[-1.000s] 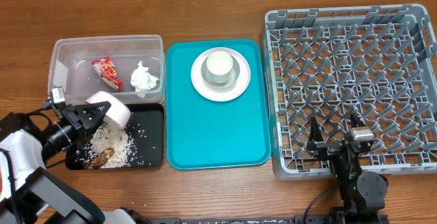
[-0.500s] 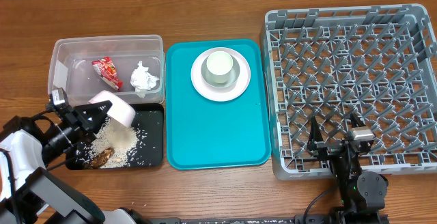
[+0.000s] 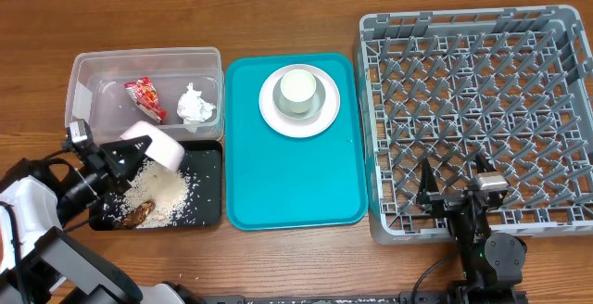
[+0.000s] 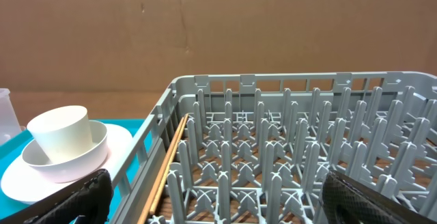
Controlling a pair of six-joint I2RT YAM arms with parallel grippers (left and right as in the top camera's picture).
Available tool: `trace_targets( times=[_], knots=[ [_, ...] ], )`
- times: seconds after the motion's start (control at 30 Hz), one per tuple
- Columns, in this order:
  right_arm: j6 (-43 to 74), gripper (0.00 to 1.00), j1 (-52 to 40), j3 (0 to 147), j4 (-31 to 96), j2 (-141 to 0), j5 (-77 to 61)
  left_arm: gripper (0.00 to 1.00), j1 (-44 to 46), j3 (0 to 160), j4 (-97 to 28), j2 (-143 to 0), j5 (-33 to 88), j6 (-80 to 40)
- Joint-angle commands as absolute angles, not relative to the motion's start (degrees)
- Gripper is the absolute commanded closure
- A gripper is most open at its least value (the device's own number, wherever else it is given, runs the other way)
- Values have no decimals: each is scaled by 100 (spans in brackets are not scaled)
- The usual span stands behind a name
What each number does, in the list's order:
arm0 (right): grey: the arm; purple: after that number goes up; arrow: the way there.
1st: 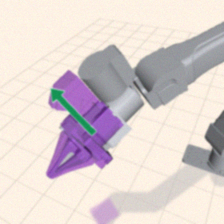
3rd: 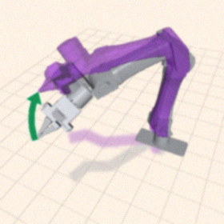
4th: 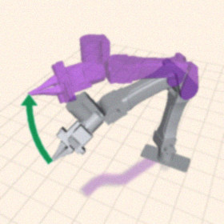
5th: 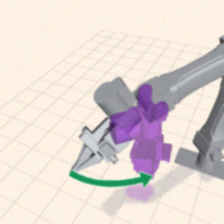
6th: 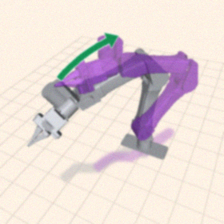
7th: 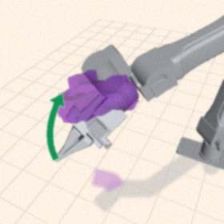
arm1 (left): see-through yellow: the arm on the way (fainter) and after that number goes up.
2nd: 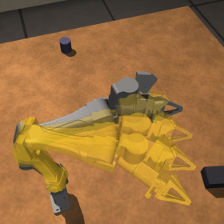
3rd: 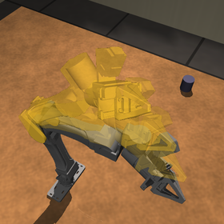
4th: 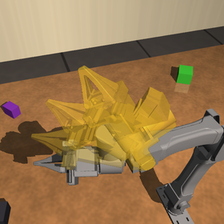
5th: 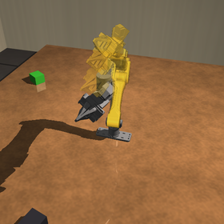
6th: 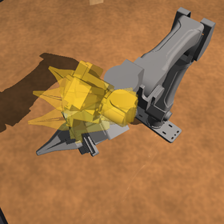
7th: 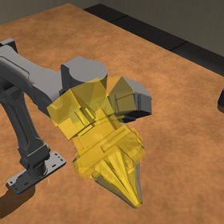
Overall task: Sort waste into correct bins and load items into the dishwasher
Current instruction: 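Tilt the plate to dump the food scraps onto the black tray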
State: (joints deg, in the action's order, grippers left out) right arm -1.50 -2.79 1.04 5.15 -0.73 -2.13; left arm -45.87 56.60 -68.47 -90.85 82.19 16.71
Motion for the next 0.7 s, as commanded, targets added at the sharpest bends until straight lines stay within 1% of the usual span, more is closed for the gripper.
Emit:
trace_targets(
  times=[0.0,0.07,0.2,0.27,0.37,0.47,0.67],
  knots=[
    [-152,0,-316,45,469,-16,-204,96,-4611,5634,-6925,-8949,8584,1743],
    [-152,0,-316,45,469,-16,-204,96,-4611,5634,-7120,-8949,8818,1966],
    [-152,0,-316,45,469,-16,-204,96,-4611,5634,-7590,-8949,8816,2206],
    [-154,0,-316,45,469,-16,-204,96,-4611,5634,-7430,-8952,8779,2449],
    [-152,0,-316,45,469,-16,-204,96,-4609,5634,-7242,-8952,8490,2051],
    [-154,0,-316,45,469,-16,-204,96,-4609,5634,-7255,-8952,8453,2082],
    [-152,0,-316,45,469,-16,-204,96,-4576,5634,-7288,-8949,7859,2082]
  ],
)
